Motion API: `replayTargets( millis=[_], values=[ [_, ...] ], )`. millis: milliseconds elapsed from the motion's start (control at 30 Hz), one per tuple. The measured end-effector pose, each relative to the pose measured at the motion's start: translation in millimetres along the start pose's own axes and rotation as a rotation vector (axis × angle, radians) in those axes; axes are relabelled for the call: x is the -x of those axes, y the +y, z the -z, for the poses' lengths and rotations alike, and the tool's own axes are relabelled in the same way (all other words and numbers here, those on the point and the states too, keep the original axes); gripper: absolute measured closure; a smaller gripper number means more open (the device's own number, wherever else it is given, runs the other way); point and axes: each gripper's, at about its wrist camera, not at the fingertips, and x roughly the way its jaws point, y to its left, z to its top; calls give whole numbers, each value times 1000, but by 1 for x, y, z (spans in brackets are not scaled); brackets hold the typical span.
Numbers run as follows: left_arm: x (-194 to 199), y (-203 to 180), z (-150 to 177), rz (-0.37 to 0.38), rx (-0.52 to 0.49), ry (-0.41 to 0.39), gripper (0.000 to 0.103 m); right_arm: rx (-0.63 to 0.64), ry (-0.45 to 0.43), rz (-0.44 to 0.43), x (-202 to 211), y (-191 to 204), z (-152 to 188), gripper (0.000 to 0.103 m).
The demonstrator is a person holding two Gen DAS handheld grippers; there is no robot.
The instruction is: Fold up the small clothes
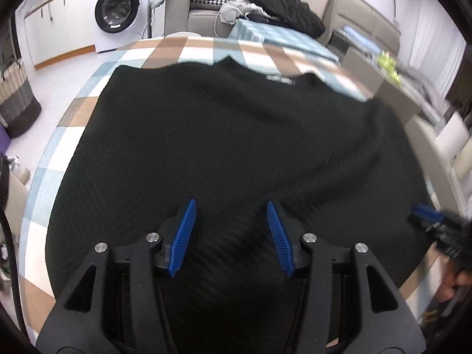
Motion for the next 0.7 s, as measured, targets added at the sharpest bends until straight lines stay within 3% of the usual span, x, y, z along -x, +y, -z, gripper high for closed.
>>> replayTargets(
  millis=[100,233,333,500,700],
  values=[
    [-2,-3,7,-30,-38,-12,56,-12,3,-11,7,-9,7,69],
    [-5,-1,0,-23,1,-8,56,-51,-19,-31,8,-10,1,68],
    [-4,5,-12,34,58,-21,56,-62,-12,-43,-1,-3,-7,68],
    [-21,0,-47,28,75,-31,55,-55,-16,-58,-4,4,-7,66],
    [-58,-20,-83,76,92,29,55,-70,-13,-72,-2,2,-7,66]
  ],
)
